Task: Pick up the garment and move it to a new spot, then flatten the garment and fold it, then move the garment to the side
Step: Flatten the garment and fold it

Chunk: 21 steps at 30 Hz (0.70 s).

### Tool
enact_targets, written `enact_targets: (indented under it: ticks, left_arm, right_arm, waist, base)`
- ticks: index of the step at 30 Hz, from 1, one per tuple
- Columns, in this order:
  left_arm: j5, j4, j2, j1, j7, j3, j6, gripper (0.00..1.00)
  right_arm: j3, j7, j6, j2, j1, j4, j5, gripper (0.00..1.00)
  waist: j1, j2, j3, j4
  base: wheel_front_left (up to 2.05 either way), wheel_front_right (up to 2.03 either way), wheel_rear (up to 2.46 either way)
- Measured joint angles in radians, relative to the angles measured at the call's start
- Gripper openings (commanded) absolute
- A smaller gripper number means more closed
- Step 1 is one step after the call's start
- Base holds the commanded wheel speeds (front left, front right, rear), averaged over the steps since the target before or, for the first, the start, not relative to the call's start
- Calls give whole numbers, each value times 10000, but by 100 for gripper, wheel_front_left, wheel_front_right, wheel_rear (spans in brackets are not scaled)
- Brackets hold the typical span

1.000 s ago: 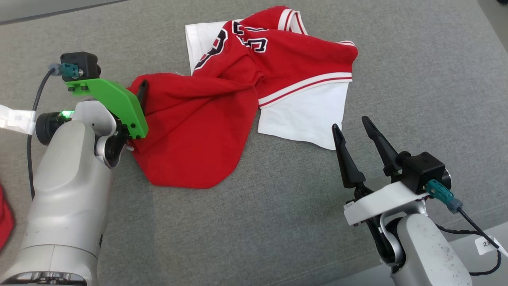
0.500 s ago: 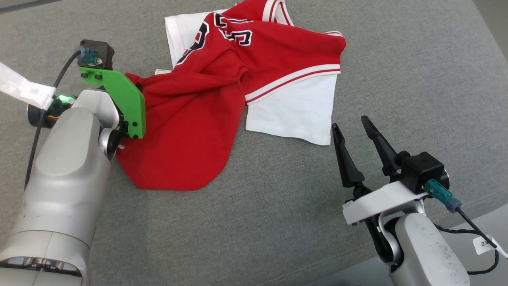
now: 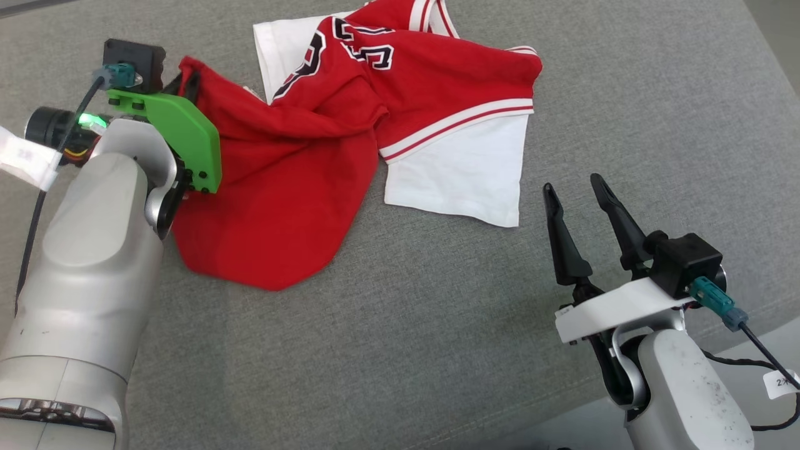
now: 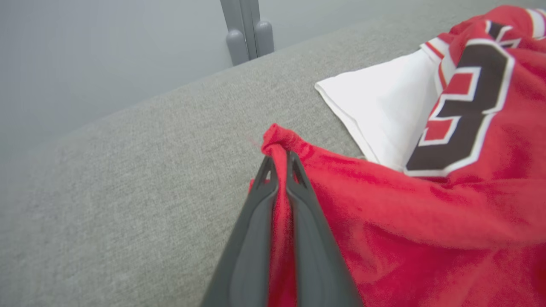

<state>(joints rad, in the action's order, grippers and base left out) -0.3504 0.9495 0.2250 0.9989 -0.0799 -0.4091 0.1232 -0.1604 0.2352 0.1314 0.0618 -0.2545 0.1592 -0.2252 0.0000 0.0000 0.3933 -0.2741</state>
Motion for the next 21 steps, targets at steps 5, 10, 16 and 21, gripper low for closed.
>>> enact_targets:
  ticks: [5,10,16,21]
  left_arm:
    - [-184,-1200,-75,-504,1728,-247,40,0]
    - [-368,-3434,165,-2258,2556,-1616,50,0]
    - [-639,-6008,1164,-4525,2520,-3317,59,0]
    - [-871,-6849,1463,-5692,1910,-4276,59,0]
  right_arm:
    - [293,-10,0,2,129,-52,69,100]
    - [637,-138,0,15,403,-199,157,100]
    - [800,-328,0,6,669,-422,247,100]
    - [836,-489,0,-15,838,-564,253,100]
  waist:
    - [0,0,-277,316]
    - [0,0,-711,717]
    - [0,0,-1282,1161]
    - [0,0,-1704,1443]
  base:
    - [0,0,0]
    - [0,0,0]
    - [0,0,0]
    - [0,0,0]
